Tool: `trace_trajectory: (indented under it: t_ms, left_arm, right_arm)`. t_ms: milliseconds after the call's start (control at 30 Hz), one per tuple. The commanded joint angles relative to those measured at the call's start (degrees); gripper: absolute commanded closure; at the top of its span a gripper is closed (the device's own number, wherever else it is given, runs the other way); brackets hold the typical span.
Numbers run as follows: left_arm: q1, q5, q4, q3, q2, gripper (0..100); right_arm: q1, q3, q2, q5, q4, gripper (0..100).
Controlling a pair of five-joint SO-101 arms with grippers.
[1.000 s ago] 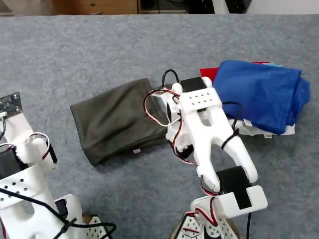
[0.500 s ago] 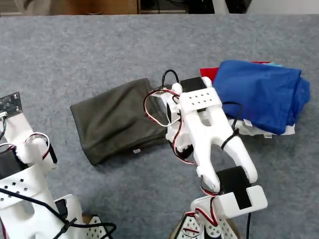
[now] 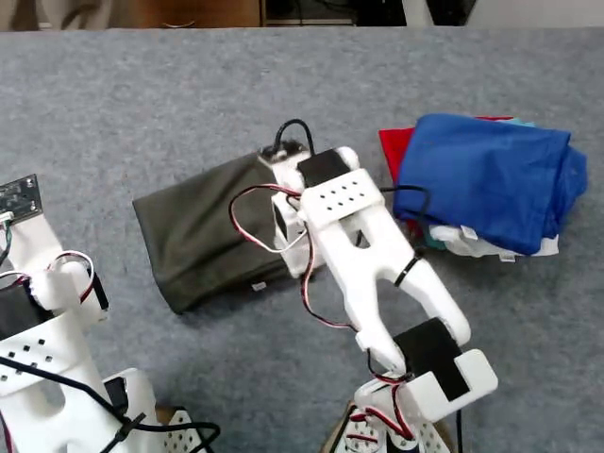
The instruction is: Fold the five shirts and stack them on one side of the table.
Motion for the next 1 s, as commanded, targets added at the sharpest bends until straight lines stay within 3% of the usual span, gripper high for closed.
trace_trajectory:
  t_ms: [0,333,567,767,967]
  left_arm:
    - [-0.6,-0.1,-0.4,-0.4,-0.6,98]
    - [-0.5,0.1,-0.4,-0.4,-0.6,98]
    - [-0.4,0.1,-0.4,-0.3,-0.3,98]
    - [-0.4,-0.1,-0.4,-0.2,-0.2,98]
    - [-0.4,0.0,-0.4,-0.2,-0.1,98]
  right_arm:
    - [-1.0,-2.4,-1.8,-6.6,-5.2,71.2]
    - [-1.0,-2.7,10.7,-20.0,-11.8,54.3]
    - [-0.8,-6.5,19.5,-19.5,-14.0,54.4]
    - [-1.0,-11.6,19.7,-19.3,-6.4,54.4]
    - [-0.7,-15.3,18.9,-14.4,2.0,54.4]
